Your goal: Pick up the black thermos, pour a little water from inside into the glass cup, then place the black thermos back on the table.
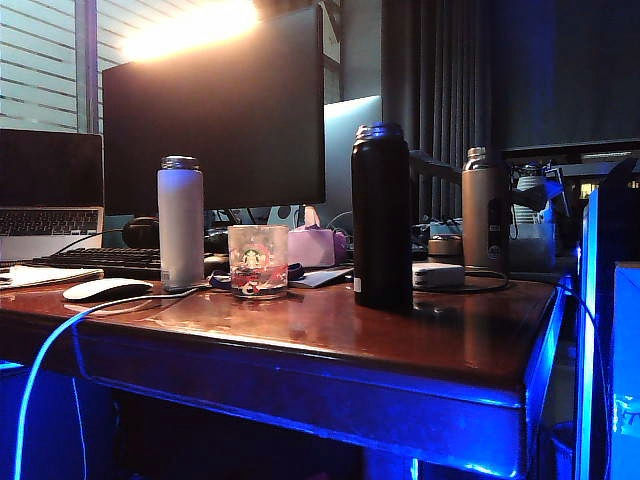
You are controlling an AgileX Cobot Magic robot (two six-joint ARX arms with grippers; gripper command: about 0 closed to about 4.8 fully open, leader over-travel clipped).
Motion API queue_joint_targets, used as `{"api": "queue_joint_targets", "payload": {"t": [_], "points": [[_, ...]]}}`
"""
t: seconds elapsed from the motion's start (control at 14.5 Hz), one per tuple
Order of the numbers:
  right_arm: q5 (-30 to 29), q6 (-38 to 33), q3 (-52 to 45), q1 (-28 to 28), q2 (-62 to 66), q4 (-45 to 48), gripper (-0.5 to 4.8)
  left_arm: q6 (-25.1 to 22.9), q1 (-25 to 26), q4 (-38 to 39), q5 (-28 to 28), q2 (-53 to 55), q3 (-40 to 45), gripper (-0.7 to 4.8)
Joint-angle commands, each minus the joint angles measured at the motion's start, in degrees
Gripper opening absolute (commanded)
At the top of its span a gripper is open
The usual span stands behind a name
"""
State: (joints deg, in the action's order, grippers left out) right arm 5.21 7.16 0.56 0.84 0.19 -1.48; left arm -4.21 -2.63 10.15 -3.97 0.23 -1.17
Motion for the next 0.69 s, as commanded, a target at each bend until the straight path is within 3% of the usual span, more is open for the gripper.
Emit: {"api": "queue_joint_targets", "payload": {"t": [0.07,0.69], "points": [[-2.78,-0.31,-0.2,0.0,-0.07,-2.12,-0.01,0.15,0.04,1.01,-0.13,-0.17,0.42,-0.05],[-2.56,-0.31,-0.2,0.02,-0.07,-3.1,-0.01,0.13,0.04,1.01,-0.11,-0.17,0.42,-0.05]]}}
